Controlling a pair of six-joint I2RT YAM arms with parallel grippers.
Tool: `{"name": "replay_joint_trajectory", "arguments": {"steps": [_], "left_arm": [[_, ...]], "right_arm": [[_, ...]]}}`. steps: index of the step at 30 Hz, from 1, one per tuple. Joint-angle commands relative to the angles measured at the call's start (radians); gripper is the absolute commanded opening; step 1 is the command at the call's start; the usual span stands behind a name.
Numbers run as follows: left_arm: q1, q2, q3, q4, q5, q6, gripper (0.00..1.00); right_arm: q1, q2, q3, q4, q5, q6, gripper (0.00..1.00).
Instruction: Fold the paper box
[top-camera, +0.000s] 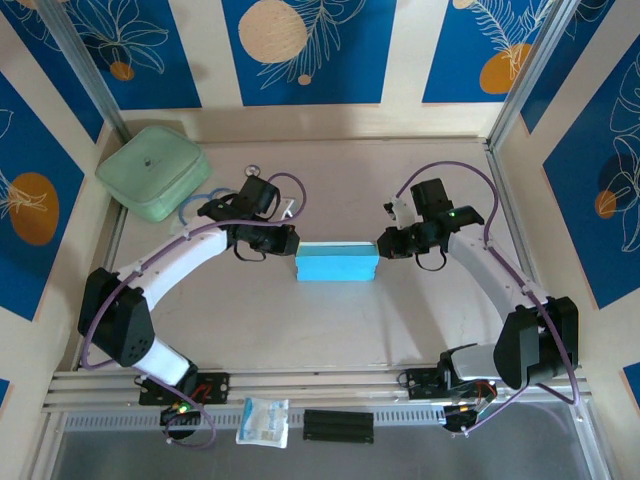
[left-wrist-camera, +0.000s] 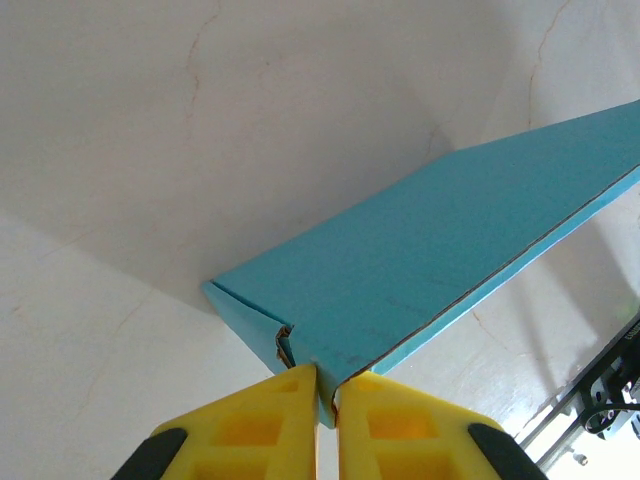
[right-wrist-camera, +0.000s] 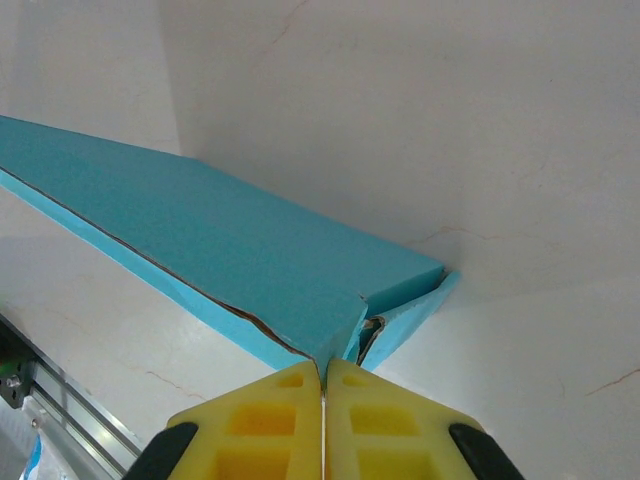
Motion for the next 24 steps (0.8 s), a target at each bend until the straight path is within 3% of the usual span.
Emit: {"name": "replay_joint_trajectory", "arguments": {"steps": [1,24], "left_arm": [[-0.008,0.004,-0.014,-0.002,0.025,-0.005,0.12],[-0.013,-0.003,-0.095,0.026,0.025,-0.017,0.11]], "right_arm": [[0.012,0.007,0.018,-0.033,0.007,0.008,0.07],[0.037,0.010,-0.030,-0.048,0.048,-0.011,0.09]]}}
